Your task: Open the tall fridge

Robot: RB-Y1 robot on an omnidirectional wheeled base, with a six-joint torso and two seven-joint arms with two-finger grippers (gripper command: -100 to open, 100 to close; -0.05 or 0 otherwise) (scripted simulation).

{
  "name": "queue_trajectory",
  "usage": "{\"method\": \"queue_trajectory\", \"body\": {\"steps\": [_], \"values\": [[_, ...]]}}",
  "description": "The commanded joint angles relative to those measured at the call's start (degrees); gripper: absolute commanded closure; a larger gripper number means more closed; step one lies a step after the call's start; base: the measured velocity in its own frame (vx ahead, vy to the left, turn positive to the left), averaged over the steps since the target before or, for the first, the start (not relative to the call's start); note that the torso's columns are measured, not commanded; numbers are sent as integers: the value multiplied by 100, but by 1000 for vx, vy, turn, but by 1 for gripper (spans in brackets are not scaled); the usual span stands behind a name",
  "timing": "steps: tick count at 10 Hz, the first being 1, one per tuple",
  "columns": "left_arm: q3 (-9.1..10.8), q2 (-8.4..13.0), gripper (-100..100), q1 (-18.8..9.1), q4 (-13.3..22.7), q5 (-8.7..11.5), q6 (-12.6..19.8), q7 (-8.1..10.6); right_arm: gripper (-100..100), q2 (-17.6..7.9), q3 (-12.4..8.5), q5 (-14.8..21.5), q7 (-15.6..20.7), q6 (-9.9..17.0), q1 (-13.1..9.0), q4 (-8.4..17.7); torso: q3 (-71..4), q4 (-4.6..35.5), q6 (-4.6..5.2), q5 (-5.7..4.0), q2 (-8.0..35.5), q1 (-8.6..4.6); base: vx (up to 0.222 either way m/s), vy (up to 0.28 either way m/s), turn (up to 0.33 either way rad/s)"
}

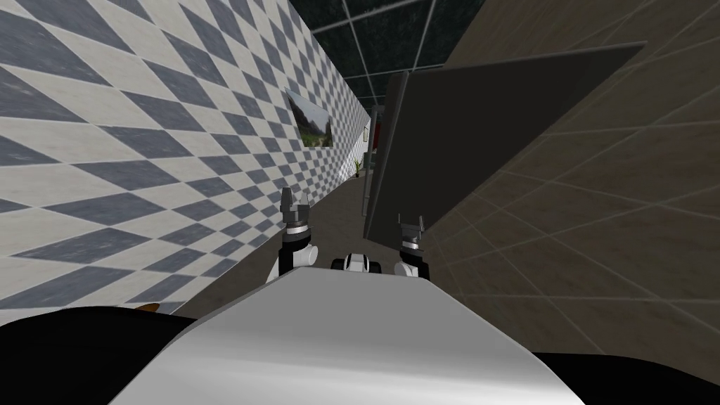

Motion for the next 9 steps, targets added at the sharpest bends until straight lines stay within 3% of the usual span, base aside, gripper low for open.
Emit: {"method": "queue_trajectory", "body": {"steps": [1,2,4,5,7,8,9], "values": [[0,0,0,0,0,0,0,0,-100,11,38,-94,-365,-47,-27,92,-2,-1,3,0,-1,-3,28,-14,-6],[0,0,0,0,0,0,0,0,-100,5,101,-306,-574,-129,-50,256,2,1,3,0,6,-2,63,-8,112],[0,0,0,1,0,0,0,0,-100,5,101,-306,-818,-129,-50,256,-3,-2,3,0,-3,-2,44,-16,46],[0,0,0,0,0,0,0,0,-100,3,161,-518,-1028,-206,-84,425,4,2,4,0,10,-1,34,-10,129],[0,0,0,0,0,0,0,0,-100,3,161,-518,-1268,-206,-84,425,0,0,3,1,1,0,39,-8,38],[0,0,0,0,0,0,0,0,-100,6,218,-729,-1479,-276,-128,598,1,0,4,1,4,0,53,-11,124],[0,0,0,0,0,0,0,0,-100,6,218,-729,-1635,-276,-128,598,-2,-1,0,0,-3,-2,60,-16,84]]}}
